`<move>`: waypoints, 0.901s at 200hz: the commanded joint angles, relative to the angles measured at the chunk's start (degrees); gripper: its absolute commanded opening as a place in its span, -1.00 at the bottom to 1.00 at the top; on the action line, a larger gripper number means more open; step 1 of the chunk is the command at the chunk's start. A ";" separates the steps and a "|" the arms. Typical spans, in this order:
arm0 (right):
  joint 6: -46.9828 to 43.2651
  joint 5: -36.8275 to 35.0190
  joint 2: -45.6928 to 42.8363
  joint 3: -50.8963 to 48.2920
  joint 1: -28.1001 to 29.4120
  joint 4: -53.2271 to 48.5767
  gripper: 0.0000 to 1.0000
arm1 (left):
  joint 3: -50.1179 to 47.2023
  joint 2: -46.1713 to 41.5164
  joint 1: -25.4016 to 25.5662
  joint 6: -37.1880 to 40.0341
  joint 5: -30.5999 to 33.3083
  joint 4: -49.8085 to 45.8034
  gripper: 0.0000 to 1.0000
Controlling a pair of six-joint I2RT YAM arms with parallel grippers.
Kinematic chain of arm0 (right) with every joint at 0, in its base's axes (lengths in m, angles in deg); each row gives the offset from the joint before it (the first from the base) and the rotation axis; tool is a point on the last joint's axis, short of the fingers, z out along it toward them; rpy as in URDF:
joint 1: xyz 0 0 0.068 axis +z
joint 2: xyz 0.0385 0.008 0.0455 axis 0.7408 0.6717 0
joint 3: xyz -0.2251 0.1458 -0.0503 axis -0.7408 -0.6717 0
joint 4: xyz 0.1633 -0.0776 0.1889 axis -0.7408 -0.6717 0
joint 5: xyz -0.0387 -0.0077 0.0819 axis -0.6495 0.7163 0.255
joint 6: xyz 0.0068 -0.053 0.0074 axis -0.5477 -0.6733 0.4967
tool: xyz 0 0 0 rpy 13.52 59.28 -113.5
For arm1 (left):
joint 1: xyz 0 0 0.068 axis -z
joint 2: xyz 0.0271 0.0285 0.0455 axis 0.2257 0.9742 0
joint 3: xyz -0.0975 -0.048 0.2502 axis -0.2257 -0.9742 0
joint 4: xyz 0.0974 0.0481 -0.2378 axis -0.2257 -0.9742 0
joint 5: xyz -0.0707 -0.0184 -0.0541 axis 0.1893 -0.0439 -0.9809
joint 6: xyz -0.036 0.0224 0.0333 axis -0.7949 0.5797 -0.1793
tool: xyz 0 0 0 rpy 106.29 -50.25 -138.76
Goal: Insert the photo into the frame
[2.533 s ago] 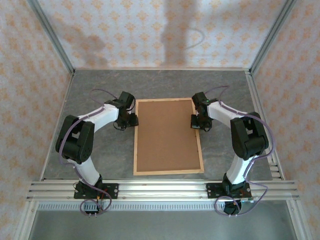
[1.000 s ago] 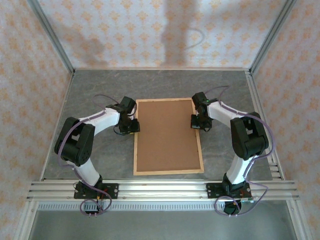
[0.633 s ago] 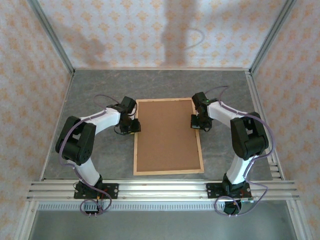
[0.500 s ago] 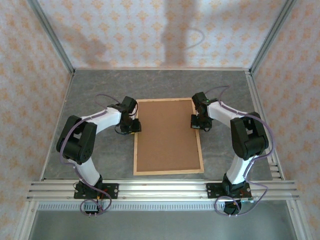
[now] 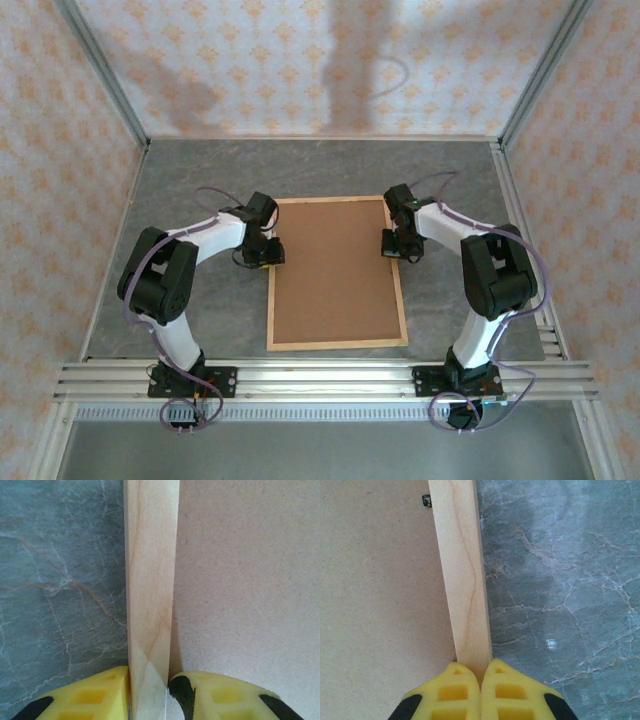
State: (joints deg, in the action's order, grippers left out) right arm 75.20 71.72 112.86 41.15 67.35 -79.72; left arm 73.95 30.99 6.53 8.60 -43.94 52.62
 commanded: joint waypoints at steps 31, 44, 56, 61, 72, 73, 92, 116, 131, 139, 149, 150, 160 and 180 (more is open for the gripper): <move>-0.09 -0.08 2.10 -1.89 0.64 1.55 -0.95 | -1.26 6.66 2.29 0.88 -4.66 3.84 -0.36; -0.04 -0.04 2.23 -1.89 0.70 1.67 -0.95 | -1.22 6.66 2.30 0.84 -5.30 4.06 -0.35; -0.04 0.08 2.26 -1.86 0.69 1.64 -0.95 | -1.31 6.66 2.31 0.71 -6.13 4.52 -0.34; 0.05 0.02 2.27 -1.89 0.72 1.69 -0.95 | -1.31 6.66 2.31 0.59 -6.23 4.59 -0.34; 0.06 -0.02 2.26 -1.97 0.67 1.72 -0.95 | -1.22 6.65 2.26 0.59 -6.32 4.62 -0.33; 0.03 -0.04 2.26 -1.97 0.67 1.75 -0.95 | -1.22 6.61 2.29 0.58 -6.37 4.63 -0.33; 0.01 -0.04 2.37 -2.02 0.71 1.71 -0.95 | -0.96 5.83 2.24 0.36 -4.88 4.23 -0.31; -0.08 -0.23 2.26 -2.06 0.71 1.76 -0.96 | -0.43 1.87 1.86 0.25 -1.06 3.17 -0.19; -0.08 -0.17 2.31 -2.11 0.74 1.82 -0.96 | -0.09 -0.77 1.23 0.39 1.29 2.24 -0.07; -0.01 -0.13 2.38 -2.06 0.72 1.84 -0.95 | -0.08 -1.95 0.77 0.42 2.27 1.92 -0.01; -0.03 -0.11 2.38 -2.12 0.67 1.83 -0.96 | -0.04 -3.29 0.08 0.43 3.11 1.57 0.06; -0.06 -0.12 2.37 -2.13 0.67 1.81 -0.96 | -0.06 -3.37 0.01 0.42 3.19 1.56 0.07; -0.06 -0.07 2.42 -2.15 0.73 1.89 -0.96 | -0.17 -4.44 -0.55 0.40 3.65 1.33 0.10; -0.04 -0.13 2.27 -2.26 0.74 1.95 -0.96 | -0.65 -5.49 -1.32 0.57 4.98 0.64 0.10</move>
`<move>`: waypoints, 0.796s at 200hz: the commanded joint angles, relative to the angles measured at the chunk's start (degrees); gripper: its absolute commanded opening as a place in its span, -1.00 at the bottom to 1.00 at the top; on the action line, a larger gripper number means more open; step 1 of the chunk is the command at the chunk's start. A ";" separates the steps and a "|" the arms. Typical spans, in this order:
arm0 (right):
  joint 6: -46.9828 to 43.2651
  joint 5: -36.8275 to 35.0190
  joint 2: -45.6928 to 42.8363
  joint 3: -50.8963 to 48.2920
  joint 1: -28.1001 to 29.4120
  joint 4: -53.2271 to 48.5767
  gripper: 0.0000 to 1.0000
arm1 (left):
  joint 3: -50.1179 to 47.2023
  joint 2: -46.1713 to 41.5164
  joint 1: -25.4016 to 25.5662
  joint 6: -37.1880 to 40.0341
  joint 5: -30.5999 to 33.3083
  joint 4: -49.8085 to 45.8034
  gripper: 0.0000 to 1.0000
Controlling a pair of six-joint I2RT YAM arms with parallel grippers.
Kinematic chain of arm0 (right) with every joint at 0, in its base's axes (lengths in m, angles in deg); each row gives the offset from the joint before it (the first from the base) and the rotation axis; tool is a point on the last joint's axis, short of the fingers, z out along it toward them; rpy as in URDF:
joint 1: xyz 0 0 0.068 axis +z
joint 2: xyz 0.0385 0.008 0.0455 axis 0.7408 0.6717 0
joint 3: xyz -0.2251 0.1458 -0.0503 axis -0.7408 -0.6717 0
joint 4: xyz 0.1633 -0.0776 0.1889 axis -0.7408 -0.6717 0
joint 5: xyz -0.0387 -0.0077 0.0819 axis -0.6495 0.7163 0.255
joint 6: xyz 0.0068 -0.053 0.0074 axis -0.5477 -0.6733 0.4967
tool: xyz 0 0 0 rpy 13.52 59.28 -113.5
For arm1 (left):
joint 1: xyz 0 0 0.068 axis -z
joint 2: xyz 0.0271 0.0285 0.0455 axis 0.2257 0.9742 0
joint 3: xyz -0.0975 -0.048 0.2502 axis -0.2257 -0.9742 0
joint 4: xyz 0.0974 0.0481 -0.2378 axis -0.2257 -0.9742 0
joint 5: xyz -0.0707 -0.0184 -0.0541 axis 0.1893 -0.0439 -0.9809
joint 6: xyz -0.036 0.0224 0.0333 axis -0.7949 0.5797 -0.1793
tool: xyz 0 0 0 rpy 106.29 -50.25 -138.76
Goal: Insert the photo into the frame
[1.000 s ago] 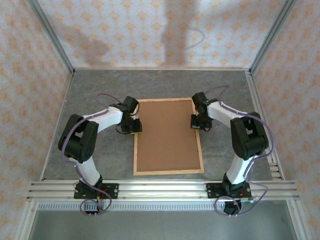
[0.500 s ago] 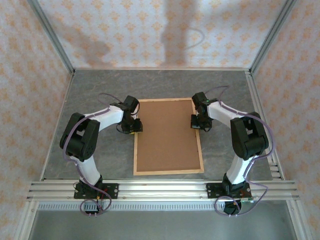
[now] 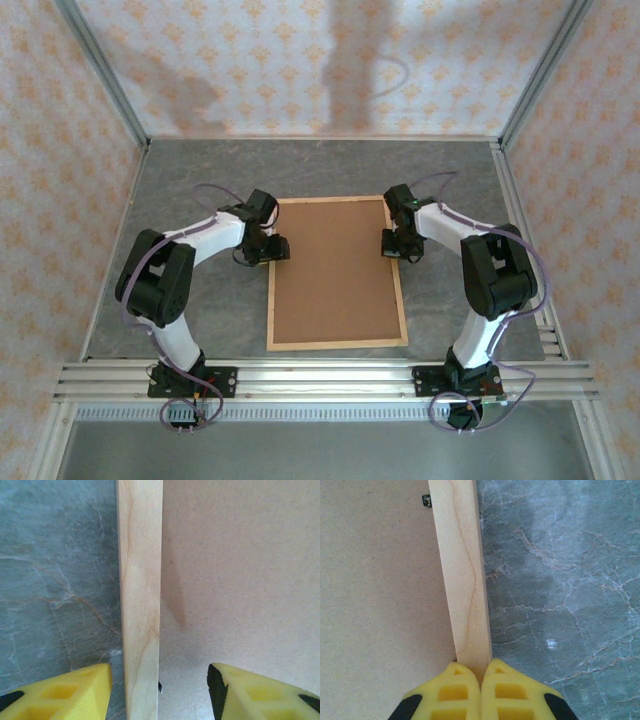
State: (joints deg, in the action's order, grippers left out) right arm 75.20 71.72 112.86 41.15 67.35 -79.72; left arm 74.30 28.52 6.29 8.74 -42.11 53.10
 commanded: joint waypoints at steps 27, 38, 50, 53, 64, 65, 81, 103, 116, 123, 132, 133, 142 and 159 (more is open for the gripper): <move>-0.10 -0.13 2.37 -2.28 0.67 1.96 -0.96 | -1.30 -2.81 -1.56 0.78 4.37 -1.54 -0.06; -0.06 -0.18 2.38 -2.33 0.74 2.03 -0.96 | -1.85 -3.12 -1.65 0.62 4.75 -1.62 -0.16; -0.11 -0.08 2.40 -2.33 0.72 2.04 -0.95 | -2.36 -3.27 -1.68 0.45 4.64 -1.61 -0.24; -0.07 -0.09 2.47 -2.33 0.70 2.04 -0.95 | -2.49 -3.33 -1.67 0.54 4.53 -1.66 -0.26; -0.09 -0.22 2.42 -2.33 0.70 1.94 -0.95 | -2.79 -3.30 -1.67 0.48 3.76 -1.75 -0.30; -0.09 -0.18 2.39 -2.33 0.73 1.90 -0.96 | -2.84 -3.24 -1.67 0.51 3.74 -1.75 -0.30; -0.10 -0.16 2.49 -2.26 0.75 1.90 -0.96 | -3.38 -3.04 -1.60 0.36 2.96 -1.78 -0.34; -0.07 -0.12 2.55 -2.15 0.75 1.94 -0.96 | -3.84 -2.79 -1.58 0.71 2.67 -1.42 -0.37; -0.06 -0.17 2.58 -2.15 0.72 1.94 -0.96 | -3.73 -1.86 -1.36 0.75 1.92 -0.88 -0.38; -0.06 -0.11 2.58 -2.21 0.73 1.92 -0.96 | -3.56 -1.10 -1.19 0.85 1.79 -0.93 -0.38; -0.17 -0.22 2.47 -2.16 0.74 1.83 -0.96 | -3.34 -0.39 -0.98 0.99 1.40 -0.80 -0.38; -0.17 -0.23 2.45 -2.15 0.75 1.81 -0.96 | -3.34 -0.38 -0.93 1.03 1.37 -0.74 -0.38; -0.11 -0.39 2.37 -2.15 0.71 1.76 -0.96 | -3.33 0.25 -0.47 0.78 0.87 -0.48 -0.38; -0.16 -0.41 2.26 -2.24 0.68 1.69 -0.95 | -3.76 0.94 0.38 0.46 0.34 -0.19 -0.38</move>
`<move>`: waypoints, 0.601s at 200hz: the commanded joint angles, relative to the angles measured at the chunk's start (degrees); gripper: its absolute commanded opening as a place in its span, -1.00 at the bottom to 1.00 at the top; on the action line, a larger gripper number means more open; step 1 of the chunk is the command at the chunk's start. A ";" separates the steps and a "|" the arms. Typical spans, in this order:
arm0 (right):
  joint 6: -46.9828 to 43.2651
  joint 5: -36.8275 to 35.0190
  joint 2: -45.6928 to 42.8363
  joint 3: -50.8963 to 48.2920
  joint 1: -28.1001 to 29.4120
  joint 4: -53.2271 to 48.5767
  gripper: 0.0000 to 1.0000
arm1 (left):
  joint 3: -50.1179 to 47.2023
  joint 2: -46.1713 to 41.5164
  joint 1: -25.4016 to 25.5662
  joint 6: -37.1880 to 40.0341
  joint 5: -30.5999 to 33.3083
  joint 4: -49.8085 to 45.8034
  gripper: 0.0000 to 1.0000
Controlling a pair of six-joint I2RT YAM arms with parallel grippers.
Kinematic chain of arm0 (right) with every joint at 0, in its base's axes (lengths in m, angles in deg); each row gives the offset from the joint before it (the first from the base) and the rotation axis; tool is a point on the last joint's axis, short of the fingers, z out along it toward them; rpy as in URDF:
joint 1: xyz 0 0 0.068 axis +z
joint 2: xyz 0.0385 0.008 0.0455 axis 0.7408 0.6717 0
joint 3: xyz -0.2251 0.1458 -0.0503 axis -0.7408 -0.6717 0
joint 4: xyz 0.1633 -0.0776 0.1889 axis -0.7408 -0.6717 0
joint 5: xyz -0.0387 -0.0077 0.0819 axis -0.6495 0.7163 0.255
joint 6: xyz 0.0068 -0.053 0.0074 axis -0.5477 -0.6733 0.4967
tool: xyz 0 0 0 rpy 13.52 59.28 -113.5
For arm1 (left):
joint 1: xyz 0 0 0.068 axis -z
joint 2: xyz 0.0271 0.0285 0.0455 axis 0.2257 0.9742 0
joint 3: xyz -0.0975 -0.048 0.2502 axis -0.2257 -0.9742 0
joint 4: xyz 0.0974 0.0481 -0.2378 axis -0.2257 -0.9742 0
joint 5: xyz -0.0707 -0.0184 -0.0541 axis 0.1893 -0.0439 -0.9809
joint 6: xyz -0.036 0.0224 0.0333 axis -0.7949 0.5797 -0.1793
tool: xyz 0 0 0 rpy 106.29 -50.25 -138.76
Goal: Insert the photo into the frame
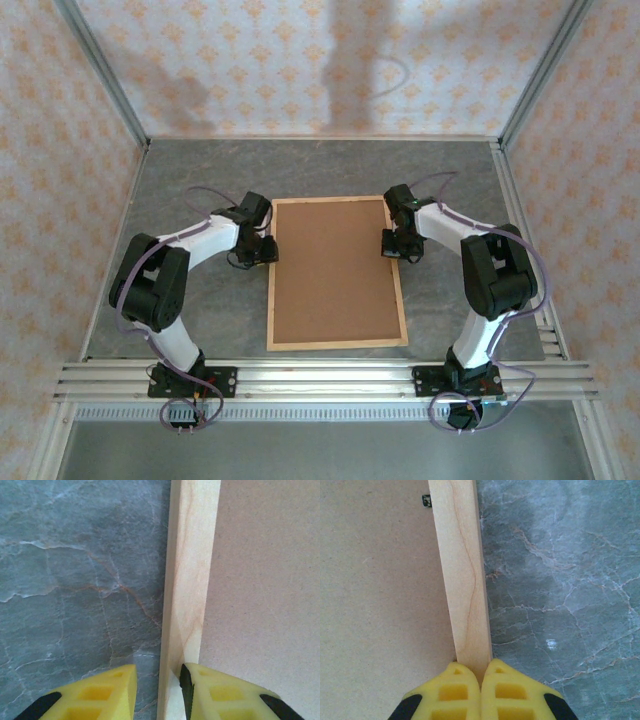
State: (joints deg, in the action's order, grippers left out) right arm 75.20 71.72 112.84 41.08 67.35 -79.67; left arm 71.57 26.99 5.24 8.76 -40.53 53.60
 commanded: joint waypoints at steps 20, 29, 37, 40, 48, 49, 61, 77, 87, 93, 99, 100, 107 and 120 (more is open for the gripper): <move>-0.18 -0.42 2.33 -2.09 0.73 1.67 -0.95 | -2.49 2.81 2.28 -0.47 -2.06 0.11 -0.38; -0.10 -0.40 2.41 -2.07 0.75 1.68 -0.95 | -3.33 3.16 2.67 -0.84 -2.35 0.37 -0.38; -0.14 -0.41 2.45 -2.07 0.73 1.65 -0.95 | -3.75 3.52 2.96 -1.00 -2.49 0.60 -0.38; -0.17 -0.41 2.39 -2.08 0.67 1.68 -0.95 | -4.02 3.66 3.00 -1.05 -2.44 0.70 -0.38; -0.11 -0.37 2.38 -2.11 0.75 1.71 -0.96 | -4.46 4.07 3.14 -1.19 -2.53 0.79 -0.39; -0.10 -0.39 2.38 -2.10 0.75 1.68 -0.96 | -4.46 4.11 3.20 -1.22 -2.62 0.86 -0.39; -0.10 -0.38 2.29 -2.08 0.70 1.60 -0.95 | -5.23 4.54 3.40 -1.46 -3.07 1.56 -0.39; -0.11 -0.44 2.06 -2.24 0.67 1.63 -0.96 | -5.82 5.24 3.68 -1.75 -3.70 2.04 -0.39; -0.10 -0.58 1.94 -2.26 0.71 1.65 -0.96 | -6.22 5.50 3.92 -1.99 -4.14 2.47 -0.39; -0.11 -0.58 1.93 -2.26 0.73 1.56 -0.96 | -6.49 5.59 4.08 -2.03 -4.42 2.52 -0.39; -0.09 -0.58 1.93 -2.26 0.74 1.55 -0.95 | -6.65 5.68 4.28 -2.07 -4.55 2.59 -0.39; -0.14 -0.58 1.93 -2.26 0.70 1.51 -0.95 | -6.62 5.66 4.34 -2.10 -4.59 2.55 -0.39; -0.15 -0.56 1.93 -2.20 0.71 1.54 -0.95 | -6.88 5.68 4.51 -2.10 -4.81 2.51 -0.39; -0.07 -0.44 2.07 -2.09 0.72 1.50 -0.96 | -7.37 5.65 5.05 -1.91 -4.79 2.44 -0.38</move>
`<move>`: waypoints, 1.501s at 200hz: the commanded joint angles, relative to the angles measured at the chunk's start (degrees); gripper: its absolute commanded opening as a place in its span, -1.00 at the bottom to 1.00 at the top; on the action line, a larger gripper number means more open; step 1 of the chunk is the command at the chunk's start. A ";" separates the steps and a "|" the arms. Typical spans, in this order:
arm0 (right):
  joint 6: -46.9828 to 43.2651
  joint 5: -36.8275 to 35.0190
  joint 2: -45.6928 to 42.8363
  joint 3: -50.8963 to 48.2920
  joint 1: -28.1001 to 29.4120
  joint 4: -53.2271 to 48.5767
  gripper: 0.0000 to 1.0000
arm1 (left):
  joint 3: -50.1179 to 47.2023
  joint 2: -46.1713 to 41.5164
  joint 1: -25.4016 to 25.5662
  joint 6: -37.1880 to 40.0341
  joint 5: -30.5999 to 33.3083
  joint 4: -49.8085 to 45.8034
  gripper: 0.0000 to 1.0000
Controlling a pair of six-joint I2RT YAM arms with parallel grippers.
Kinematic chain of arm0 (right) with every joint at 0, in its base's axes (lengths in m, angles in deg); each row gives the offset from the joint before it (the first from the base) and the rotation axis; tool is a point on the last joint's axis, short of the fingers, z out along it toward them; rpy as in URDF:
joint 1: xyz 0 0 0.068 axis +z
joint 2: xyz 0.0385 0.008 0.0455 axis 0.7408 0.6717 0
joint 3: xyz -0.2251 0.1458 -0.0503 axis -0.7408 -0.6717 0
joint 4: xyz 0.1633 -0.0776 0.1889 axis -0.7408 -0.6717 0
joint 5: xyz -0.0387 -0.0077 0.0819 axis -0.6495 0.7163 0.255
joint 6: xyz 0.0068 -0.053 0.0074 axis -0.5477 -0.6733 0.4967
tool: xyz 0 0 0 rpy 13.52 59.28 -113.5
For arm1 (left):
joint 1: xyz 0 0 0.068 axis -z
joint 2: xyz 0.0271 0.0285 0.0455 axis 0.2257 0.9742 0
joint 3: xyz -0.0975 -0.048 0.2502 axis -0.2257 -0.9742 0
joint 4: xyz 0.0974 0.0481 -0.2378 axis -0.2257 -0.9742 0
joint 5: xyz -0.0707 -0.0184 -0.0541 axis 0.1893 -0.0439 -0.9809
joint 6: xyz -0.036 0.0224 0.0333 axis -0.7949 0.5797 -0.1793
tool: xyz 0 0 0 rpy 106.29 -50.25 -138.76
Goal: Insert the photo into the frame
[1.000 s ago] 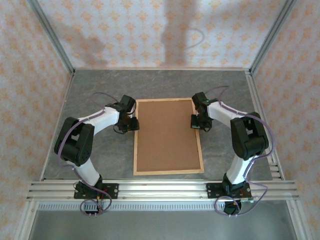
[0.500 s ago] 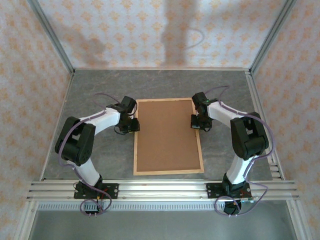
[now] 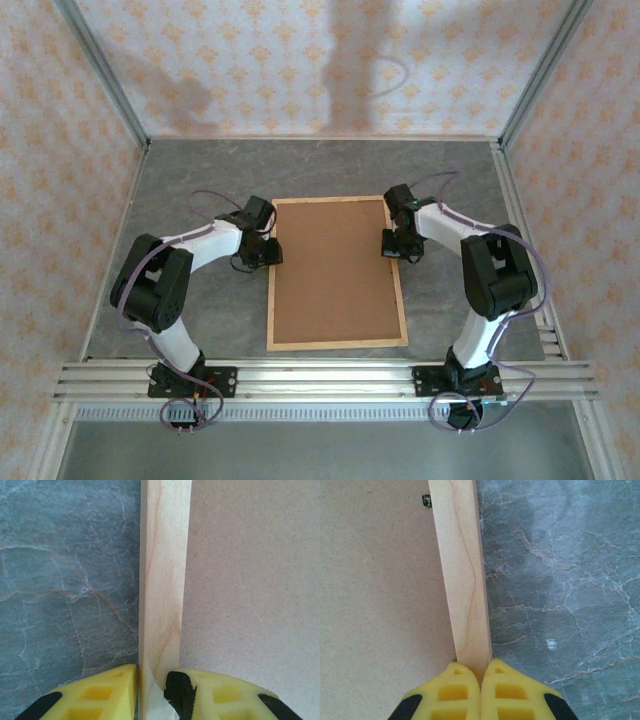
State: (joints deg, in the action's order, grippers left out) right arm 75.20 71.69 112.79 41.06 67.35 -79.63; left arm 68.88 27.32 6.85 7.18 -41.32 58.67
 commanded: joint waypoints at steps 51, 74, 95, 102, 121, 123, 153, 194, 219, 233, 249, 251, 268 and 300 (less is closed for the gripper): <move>-0.15 -0.29 2.51 -1.86 0.78 1.60 -0.96 | -6.47 6.05 3.84 1.06 -3.93 -3.65 -0.36; -0.15 -0.07 2.85 -1.55 0.83 1.43 -0.96 | -6.53 7.18 4.27 2.27 -4.11 -4.30 -0.33; -0.06 -0.06 2.79 -1.37 0.80 1.19 -0.96 | -6.78 7.63 4.69 2.38 -4.20 -4.16 -0.31; -0.07 -0.19 2.85 -1.37 0.75 1.15 -0.96 | -6.99 7.69 4.84 2.33 -4.19 -3.78 -0.31; -0.09 -0.21 2.96 -1.23 0.83 1.08 -0.96 | -7.35 8.26 5.32 2.27 -4.07 -3.42 -0.30; -0.04 -0.21 2.95 -1.20 0.82 1.01 -0.96 | -7.44 8.34 5.39 2.31 -4.08 -3.33 -0.29; -0.11 -0.15 3.21 -1.01 0.90 0.97 -0.96 | -7.82 8.93 5.67 2.01 -3.82 -3.40 -0.29; -0.12 -0.04 3.28 -1.10 0.90 1.09 -0.96 | -7.62 9.49 5.65 1.65 -2.20 -4.36 -0.29; -0.11 -0.21 3.03 -1.44 0.97 1.31 -0.96 | -7.67 9.96 5.67 1.13 -2.35 -3.76 -0.30; -0.06 -0.16 3.03 -1.54 0.98 1.41 -0.96 | -7.26 10.31 5.61 1.29 -2.80 -3.56 -0.29; -0.05 -0.19 3.03 -1.58 1.03 1.40 -0.96 | -6.88 10.33 5.67 1.31 -4.23 -2.44 -0.29; -0.06 -0.22 3.03 -1.63 0.95 1.36 -0.96 | -6.86 10.29 5.70 1.30 -4.51 -2.18 -0.29; -0.01 -0.21 2.98 -1.62 1.01 1.42 -0.96 | -6.47 9.86 6.02 1.57 -5.65 -0.82 -0.27; 0.09 -0.08 3.05 -1.54 1.13 1.32 -0.96 | -4.42 9.17 6.42 2.21 -5.04 -0.98 -0.13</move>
State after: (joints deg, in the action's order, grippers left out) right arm 75.20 71.67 112.82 41.06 67.35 -79.63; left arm 67.79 28.67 9.11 8.54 -38.48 60.82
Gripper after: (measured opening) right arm 0.045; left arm 0.409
